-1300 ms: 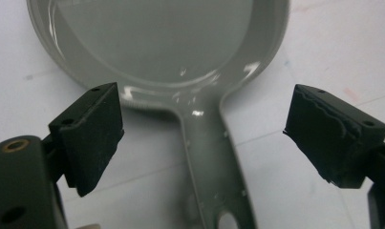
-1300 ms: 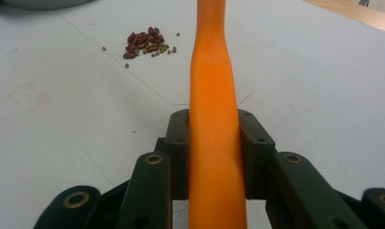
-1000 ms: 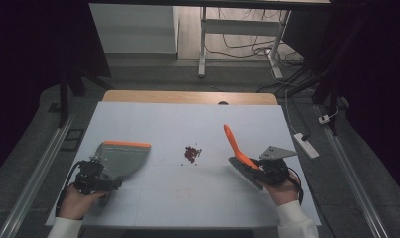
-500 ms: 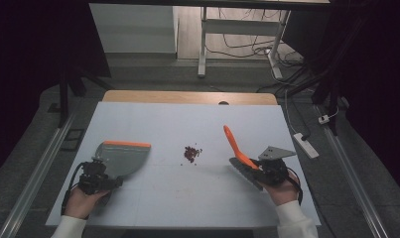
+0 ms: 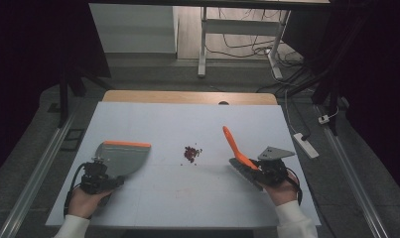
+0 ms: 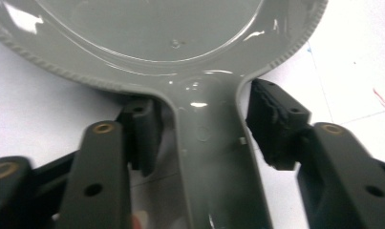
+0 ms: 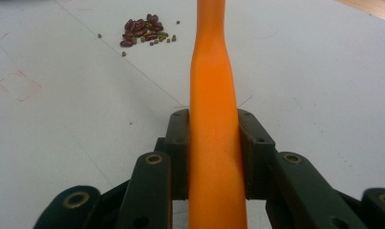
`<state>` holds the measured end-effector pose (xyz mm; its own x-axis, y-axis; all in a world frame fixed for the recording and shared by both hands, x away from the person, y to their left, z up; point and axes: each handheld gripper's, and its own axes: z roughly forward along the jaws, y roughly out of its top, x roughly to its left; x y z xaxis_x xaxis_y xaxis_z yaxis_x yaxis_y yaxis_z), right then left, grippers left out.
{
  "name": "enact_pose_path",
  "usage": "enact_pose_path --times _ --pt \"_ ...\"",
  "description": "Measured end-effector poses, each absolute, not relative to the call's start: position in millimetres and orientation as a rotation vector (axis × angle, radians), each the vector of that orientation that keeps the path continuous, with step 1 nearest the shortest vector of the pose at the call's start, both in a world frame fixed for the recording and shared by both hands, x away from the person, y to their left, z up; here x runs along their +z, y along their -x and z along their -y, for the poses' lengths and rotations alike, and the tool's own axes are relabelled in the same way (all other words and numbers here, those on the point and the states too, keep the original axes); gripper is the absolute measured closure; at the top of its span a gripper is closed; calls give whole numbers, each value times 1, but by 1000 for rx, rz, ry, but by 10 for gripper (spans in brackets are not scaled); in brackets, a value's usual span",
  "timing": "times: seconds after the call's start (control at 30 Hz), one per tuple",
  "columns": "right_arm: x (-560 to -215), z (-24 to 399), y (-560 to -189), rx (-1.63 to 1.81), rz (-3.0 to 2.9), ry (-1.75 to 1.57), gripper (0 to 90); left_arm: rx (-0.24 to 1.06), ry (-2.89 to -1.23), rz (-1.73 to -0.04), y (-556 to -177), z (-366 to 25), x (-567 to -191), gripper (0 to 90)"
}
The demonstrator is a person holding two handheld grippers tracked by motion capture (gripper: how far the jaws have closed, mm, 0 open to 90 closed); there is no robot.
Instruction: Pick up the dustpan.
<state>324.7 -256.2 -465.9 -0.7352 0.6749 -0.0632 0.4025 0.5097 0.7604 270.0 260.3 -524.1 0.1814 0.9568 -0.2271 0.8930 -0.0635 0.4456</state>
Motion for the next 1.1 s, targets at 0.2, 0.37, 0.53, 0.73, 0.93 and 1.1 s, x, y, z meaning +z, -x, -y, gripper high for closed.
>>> enact_pose_path --times 0.2,0.37,0.53,0.73,0.93,1.1 --pt "-467 256 -325 1070 -2408 -897 695 164 -1944 -1740 -270 -267 -525 612" --pt "-466 256 -325 1074 -2408 -895 695 172 -1938 -1739 -269 -269 -525 617" --pt "-466 255 -324 1072 -2409 -894 695 189 -1923 -1727 -269 -271 -525 619" --pt "-466 256 -324 1076 -2400 -894 695 199 -1916 -1700 -268 -275 -526 619" --pt "-464 256 -324 1086 -2393 -884 695 208 -1897 -1664 -266 -279 -525 619" --pt "-465 256 -324 1082 -2397 -886 695 221 -1884 -1637 -265 -281 -524 619"
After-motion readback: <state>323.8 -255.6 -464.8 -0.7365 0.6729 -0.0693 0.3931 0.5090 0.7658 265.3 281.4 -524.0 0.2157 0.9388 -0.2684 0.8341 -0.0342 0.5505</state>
